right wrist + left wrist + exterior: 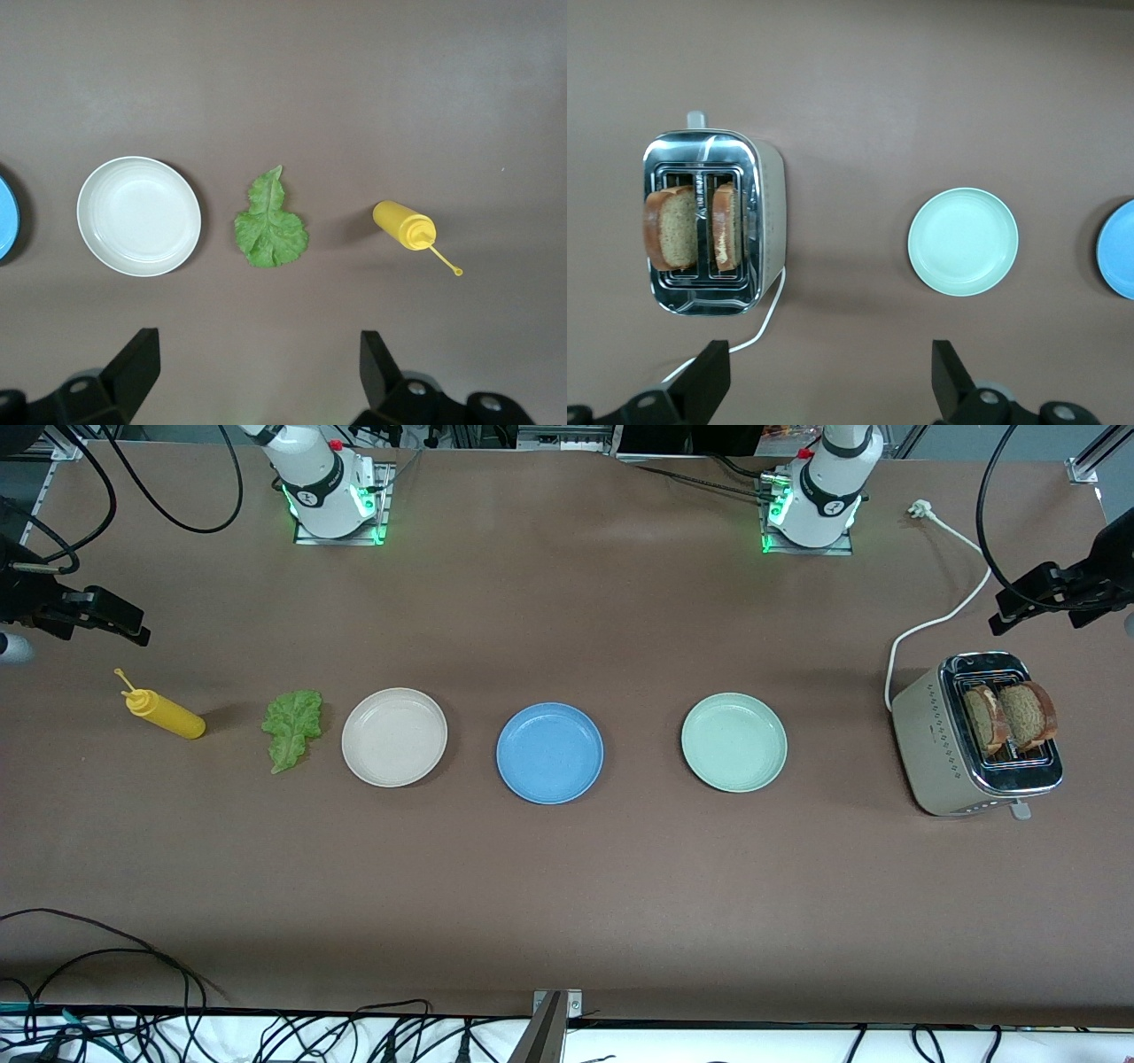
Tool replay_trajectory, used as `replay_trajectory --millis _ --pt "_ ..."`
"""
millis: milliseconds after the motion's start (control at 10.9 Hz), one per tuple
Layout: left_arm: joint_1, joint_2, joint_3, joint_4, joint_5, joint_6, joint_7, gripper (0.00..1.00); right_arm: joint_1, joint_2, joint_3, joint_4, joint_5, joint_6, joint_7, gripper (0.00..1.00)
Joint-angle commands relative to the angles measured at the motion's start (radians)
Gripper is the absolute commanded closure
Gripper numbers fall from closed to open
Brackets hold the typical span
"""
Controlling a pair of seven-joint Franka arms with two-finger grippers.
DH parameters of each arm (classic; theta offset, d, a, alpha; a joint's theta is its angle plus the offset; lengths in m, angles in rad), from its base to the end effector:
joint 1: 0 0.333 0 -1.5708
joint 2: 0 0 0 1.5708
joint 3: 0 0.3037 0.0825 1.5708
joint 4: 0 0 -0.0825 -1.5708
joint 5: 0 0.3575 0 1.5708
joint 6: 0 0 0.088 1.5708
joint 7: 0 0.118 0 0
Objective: Make sandwich in blue plate with both arms
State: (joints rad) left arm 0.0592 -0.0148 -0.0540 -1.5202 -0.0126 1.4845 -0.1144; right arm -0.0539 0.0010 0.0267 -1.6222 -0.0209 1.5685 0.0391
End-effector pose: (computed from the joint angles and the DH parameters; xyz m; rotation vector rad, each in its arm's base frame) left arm 0.5149 0.0009 0.6238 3.1253 0.1856 -0.0337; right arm 0.5253 -0.0168 0.5777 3.1176 -0.1026 -0.0851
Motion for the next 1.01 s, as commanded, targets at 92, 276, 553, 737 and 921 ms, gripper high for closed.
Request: replay_trajectory --millis 92,276,553,737,921 --pt "0.005 -0.007 -0.043 -0.005 -0.01 -0.01 -0.001 0.0 -0.004 -0.006 -0.005 0.047 -0.005 -0.019 -0.016 0.0" --pt "0.007 -0.013 -0.044 -0.006 -0.009 -0.01 -0.004 0.0 -0.004 -0.003 -0.004 0.047 -0.004 -0.019 -0.015 0.0" --pt "0.008 -0.014 -0.043 -0.011 -0.009 -0.006 -0.002 0.0 -0.004 -0.007 -0.013 0.047 -0.004 -0.024 -0.018 0.0" --pt "0.019 -0.022 -0.043 -0.028 -0.009 0.008 -0.001 0.0 -0.003 -0.007 -0.004 0.048 -0.007 -0.027 -0.021 0.0" --pt "0.022 -0.03 -0.043 -0.041 -0.009 0.013 -0.001 0.0 -0.001 -0.007 -0.008 0.05 -0.004 -0.027 -0.022 0.0"
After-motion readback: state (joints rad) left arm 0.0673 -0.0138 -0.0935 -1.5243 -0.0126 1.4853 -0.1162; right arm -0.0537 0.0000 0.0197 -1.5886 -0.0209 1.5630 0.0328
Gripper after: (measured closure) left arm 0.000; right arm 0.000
